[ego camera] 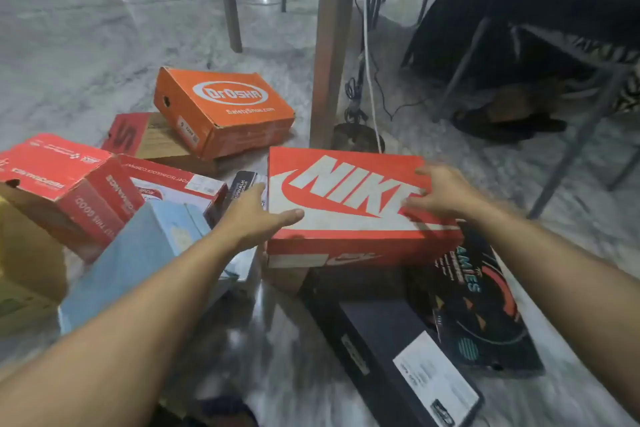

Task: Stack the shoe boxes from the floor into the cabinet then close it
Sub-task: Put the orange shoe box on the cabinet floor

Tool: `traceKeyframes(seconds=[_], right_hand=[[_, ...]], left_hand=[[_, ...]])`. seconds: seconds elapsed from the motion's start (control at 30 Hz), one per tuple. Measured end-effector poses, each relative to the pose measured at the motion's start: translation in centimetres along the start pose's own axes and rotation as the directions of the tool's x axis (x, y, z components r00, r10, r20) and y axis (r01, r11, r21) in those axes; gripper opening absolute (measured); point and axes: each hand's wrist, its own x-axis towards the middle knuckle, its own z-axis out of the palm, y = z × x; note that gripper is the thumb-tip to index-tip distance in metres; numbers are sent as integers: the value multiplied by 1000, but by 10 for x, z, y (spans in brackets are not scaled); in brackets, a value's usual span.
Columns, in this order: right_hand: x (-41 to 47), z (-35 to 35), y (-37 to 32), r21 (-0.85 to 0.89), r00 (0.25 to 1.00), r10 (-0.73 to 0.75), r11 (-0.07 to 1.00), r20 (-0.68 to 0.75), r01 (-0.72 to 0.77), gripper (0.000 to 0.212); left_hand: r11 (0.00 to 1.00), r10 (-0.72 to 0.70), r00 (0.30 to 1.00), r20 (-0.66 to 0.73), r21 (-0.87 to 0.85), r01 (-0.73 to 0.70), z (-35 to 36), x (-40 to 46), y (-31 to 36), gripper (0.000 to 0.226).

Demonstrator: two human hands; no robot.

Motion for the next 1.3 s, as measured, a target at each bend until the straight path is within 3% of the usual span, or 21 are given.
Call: traceKeyframes(seconds=[0.1, 0.2, 0.4, 0.63, 0.77, 0.87, 0.93, 1.1, 1.2, 1.3], right_hand=[[-4, 9, 18, 71, 998, 53, 996, 24, -55, 85], [-11, 17, 32, 240, 986, 119, 960, 117, -144, 84], [-24, 23, 37, 450, 988, 81, 883, 134, -134, 93], [-36, -12, 17, 483, 1000, 11, 876, 6, -13, 111], [-44, -37, -13, 531, 996, -89, 844, 0, 75, 86], [-51, -50, -43, 542, 988, -151, 827, -40, 148, 77], [-55, -57, -62, 534, 984, -169, 827, -60, 175, 75], [-71, -72, -117, 472, 971, -224, 849, -87, 238, 91], [-86, -78, -153, 458, 960, -266, 846, -84, 274, 86], [-110, -87, -190, 456, 932, -349, 816, -101, 355, 79]], left_hand=[[997, 44, 998, 42, -59, -42, 7, 5, 9, 68], [995, 88, 990, 111, -63, -81, 15, 10, 2, 94], [994, 84, 993, 79, -78, -78, 22, 6, -6, 120], [968, 213, 977, 3, -137, -211, -11, -18, 23, 101], [961, 235, 971, -41, -142, -239, -52, -34, 38, 94], [959, 251, 964, -89, -112, -260, -85, -46, 40, 119], [959, 251, 959, -129, -101, -264, -106, -58, 40, 122], [958, 247, 940, -234, -84, -273, -151, -104, 35, 106], [964, 220, 921, -322, -74, -256, -175, -138, 28, 101], [964, 210, 897, -389, -68, -255, -198, -175, 22, 80]])
